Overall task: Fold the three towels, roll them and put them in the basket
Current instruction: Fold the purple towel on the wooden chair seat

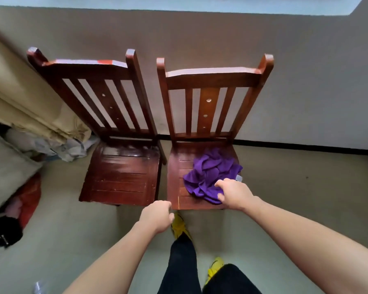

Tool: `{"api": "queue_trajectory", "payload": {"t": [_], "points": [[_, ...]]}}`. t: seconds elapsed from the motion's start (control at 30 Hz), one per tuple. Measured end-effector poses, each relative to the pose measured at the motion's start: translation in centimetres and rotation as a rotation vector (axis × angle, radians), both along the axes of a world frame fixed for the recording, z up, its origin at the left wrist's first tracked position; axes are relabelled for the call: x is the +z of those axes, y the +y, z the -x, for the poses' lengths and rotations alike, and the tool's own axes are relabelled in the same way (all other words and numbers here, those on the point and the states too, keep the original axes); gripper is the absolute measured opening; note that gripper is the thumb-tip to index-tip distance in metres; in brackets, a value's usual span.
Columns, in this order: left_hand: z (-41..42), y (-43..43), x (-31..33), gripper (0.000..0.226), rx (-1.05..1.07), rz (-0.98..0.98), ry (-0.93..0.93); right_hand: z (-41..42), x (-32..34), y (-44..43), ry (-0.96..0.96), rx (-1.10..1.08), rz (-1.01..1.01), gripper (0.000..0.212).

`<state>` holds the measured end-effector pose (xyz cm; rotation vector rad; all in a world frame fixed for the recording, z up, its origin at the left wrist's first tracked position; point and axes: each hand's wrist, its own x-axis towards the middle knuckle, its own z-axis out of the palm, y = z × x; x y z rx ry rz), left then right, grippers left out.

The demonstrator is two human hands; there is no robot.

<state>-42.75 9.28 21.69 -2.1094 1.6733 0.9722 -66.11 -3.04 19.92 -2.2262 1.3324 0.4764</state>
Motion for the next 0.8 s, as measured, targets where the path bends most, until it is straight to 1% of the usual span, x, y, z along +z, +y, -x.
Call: {"api": "queue_trajectory", "payload": {"t": [0.13, 0.23, 0.3, 0.33, 0.37, 0.4, 0.47, 0.57, 0.63, 0.7, 0.73, 0.8], "points": [[-3.4, -5.2, -4.1, 0.031, -0.042, -0.060, 0.016, -2.4, -3.9, -2.9, 0.017, -0.120, -0.112, 0.041], [-4.6, -7.9, -6.4, 0.029, -0.036, -0.099, 0.037, -3.5, -5.7, -4.6, -0.013, -0.251, -0.161, 0.042], [-4.8, -9.6, -8.1, 0.026, 0.020, -0.131, 0.079, -4.2, -7.0, -5.7, -0.025, -0.294, -0.180, 0.041], [-4.8, -10.7, -10.2, 0.024, 0.068, -0.156, 0.112, -4.5, -8.7, -6.7, -0.018, -0.303, -0.187, 0.041], [-4.6, -11.0, -10.4, 0.022, 0.118, -0.166, 0.150, -4.5, -8.8, -7.0, -0.027, -0.309, -0.185, 0.040], [-4.3, -11.6, -11.0, 0.021, 0.194, -0.179, 0.191, -4.6, -9.3, -7.6, -0.027, -0.321, -0.178, 0.039], [-3.5, -12.8, -14.2, 0.018, 0.396, -0.199, 0.287, -4.9, -12.4, -9.1, -0.030, -0.336, -0.163, 0.037], [-2.2, -13.9, -18.6, 0.017, 0.791, -0.226, 0.467, -5.8, -16.4, -10.4, -0.034, -0.311, -0.163, 0.036], [-1.1, -14.5, -21.9, 0.018, 1.016, -0.242, 0.554, -6.3, -19.6, -11.0, -0.023, -0.268, -0.135, 0.039], [-0.5, -15.4, -24.3, 0.019, 1.195, -0.234, 0.619, -6.6, -21.6, -11.1, 0.004, -0.261, -0.104, 0.043], [-0.3, -15.9, -25.3, 0.020, 1.287, -0.231, 0.662, -6.6, -22.7, -11.1, 0.020, -0.274, -0.098, 0.040], [0.3, -17.0, -27.5, 0.018, 1.472, -0.254, 0.784, -6.0, -25.1, -11.1, 0.017, -0.355, -0.140, 0.029]]}}
